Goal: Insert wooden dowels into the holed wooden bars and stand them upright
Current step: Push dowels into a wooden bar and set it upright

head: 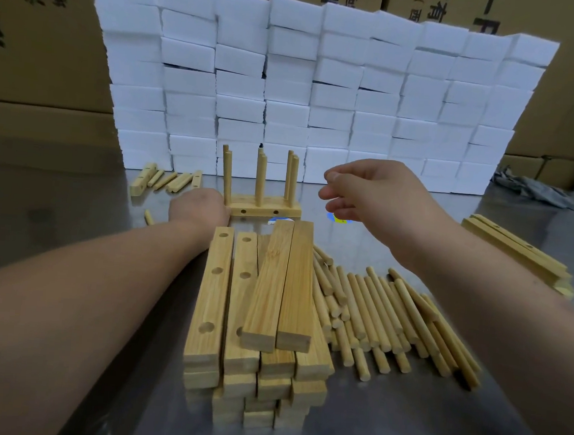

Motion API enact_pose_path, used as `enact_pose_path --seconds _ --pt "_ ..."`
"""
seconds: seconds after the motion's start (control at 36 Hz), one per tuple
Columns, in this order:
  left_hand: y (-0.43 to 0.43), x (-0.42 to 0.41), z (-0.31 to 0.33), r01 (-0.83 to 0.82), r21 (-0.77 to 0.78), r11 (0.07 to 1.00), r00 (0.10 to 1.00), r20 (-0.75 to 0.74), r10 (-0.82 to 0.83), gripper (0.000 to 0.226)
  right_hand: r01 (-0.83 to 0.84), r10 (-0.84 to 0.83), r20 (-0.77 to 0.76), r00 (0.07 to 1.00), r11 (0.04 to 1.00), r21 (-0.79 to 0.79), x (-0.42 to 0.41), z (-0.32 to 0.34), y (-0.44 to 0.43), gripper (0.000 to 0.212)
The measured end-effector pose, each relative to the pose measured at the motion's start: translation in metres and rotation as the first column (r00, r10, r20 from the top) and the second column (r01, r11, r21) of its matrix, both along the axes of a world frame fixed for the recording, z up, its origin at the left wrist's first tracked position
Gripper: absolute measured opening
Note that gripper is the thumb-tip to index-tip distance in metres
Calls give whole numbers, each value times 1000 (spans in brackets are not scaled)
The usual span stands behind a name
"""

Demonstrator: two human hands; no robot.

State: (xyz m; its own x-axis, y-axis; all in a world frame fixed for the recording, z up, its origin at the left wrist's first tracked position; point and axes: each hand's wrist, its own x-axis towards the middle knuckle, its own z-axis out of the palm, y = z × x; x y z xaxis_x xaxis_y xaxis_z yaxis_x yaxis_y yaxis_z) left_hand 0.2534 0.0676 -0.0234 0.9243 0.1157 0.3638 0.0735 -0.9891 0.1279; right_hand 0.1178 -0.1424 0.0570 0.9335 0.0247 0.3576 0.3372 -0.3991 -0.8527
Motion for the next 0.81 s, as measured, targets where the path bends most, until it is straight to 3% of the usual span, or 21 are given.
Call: enact_pose_path --seconds 0.19,0.42,0.58,0.81 --pt "-2 -20 6 0 -42 999 996 88 4 23 158 -128 116 985 939 -304 -5 3 -6 15" --pt "10 -60 14 -1 -14 1000 991 133 3 29 371 -344 177 922 657 -656 0 9 -22 30" --pt "14 -82 5 -173 -132 976 982 -101 161 40 387 -498 76 864 559 -733 10 9 -46 30" --pt "15 -83 3 -161 -173 972 971 -206 124 41 371 -637 7 771 440 -818 26 -10 -83 16"
